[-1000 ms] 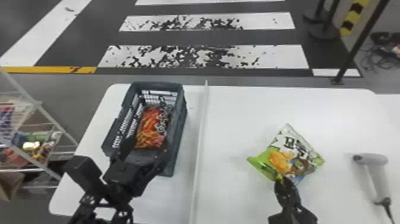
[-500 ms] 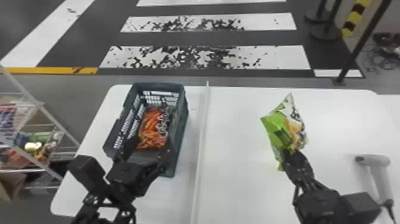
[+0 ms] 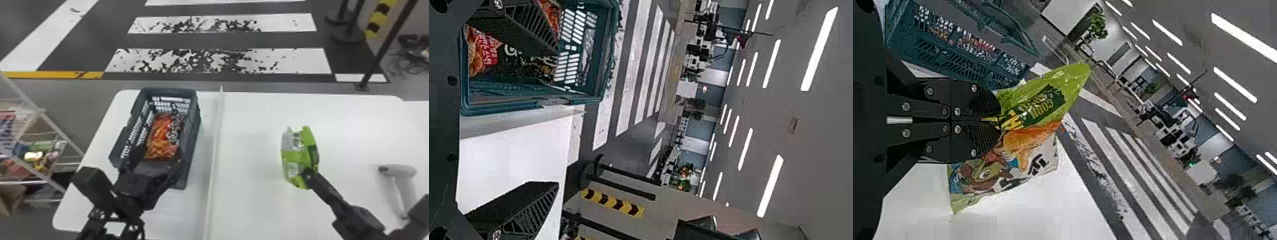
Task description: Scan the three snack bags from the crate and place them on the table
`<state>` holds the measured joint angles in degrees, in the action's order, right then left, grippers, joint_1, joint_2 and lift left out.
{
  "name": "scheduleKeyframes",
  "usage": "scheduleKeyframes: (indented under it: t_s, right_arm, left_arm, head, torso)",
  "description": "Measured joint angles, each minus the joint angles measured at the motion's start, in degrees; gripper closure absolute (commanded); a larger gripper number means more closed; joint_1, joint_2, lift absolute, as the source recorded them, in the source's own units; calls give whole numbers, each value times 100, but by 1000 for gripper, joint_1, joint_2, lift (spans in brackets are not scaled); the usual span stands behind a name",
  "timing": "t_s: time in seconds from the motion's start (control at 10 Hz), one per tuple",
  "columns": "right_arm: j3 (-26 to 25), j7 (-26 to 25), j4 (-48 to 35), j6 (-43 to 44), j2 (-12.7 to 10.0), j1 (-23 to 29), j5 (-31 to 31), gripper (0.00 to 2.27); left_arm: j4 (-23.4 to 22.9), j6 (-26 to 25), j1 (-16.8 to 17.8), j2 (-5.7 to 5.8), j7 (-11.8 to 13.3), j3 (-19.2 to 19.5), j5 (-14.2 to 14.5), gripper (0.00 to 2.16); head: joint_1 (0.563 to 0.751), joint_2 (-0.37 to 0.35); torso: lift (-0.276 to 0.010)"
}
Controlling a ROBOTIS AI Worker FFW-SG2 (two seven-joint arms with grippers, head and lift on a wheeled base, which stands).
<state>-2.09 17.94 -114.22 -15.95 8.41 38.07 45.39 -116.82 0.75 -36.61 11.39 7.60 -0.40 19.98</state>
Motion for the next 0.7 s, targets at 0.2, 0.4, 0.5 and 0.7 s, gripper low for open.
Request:
scheduleKeyframes:
  t_s: [0.2,0.4,0.5,0.7]
  right_arm:
    - [-397,239,338,-447,-78,-33,989,2236]
    - [-727,-188,553,-66,-422,21,1019,2236]
    - [-761,-524,637,387,-470,89,986,2240]
    - [-755,-1465,727,914,-480,206,882,2209]
  left_arm:
    - [56,188,33,36,-67,-154,-187,66]
    - [104,280,66,38,-66,-223,-211,66]
    - [131,334,72,38,-66,-241,-217,66]
    - [201,461,79,50,-65,-295,-244,66]
  head:
    - [695,38]
    - [695,-30]
    - [695,-63]
    - [695,-157]
  torso:
    - [-37]
    - [-37]
    - [-37]
    - [-37]
